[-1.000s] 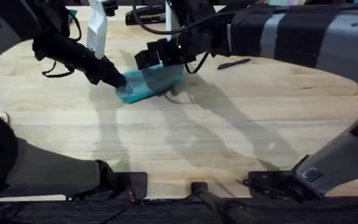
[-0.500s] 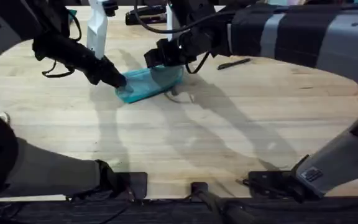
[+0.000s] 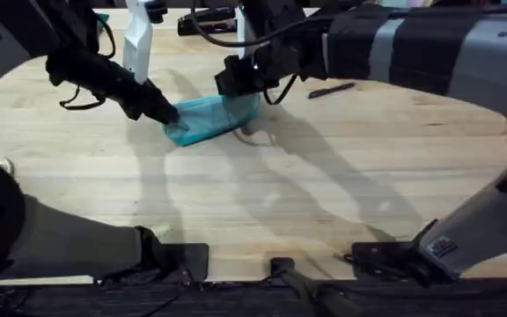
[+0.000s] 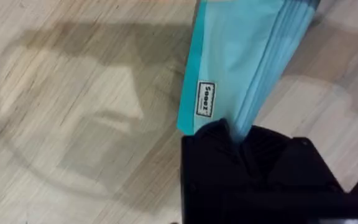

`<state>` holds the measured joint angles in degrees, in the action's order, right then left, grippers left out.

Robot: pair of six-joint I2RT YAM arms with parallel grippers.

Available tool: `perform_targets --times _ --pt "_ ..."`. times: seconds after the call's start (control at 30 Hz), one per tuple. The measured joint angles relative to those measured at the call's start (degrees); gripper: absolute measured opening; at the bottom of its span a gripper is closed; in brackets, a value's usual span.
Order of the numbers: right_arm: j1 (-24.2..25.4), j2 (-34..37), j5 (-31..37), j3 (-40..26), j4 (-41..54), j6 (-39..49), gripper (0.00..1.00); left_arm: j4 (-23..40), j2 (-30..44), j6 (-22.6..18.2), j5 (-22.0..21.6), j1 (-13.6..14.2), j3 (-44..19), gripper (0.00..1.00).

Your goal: Unzip the bag, pick up the pens from the table one at a time and place them inside, then zip the bag closed.

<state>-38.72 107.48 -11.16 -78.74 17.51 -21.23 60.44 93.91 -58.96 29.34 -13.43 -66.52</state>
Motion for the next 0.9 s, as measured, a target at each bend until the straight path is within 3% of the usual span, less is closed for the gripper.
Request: perform_targets --times 0.9 --pt "0.3 -4.2 0.0 -0.1 -1.0 0.0 0.030 0.0 0.0 0.0 -0.2 0.0 0.0 0.043"
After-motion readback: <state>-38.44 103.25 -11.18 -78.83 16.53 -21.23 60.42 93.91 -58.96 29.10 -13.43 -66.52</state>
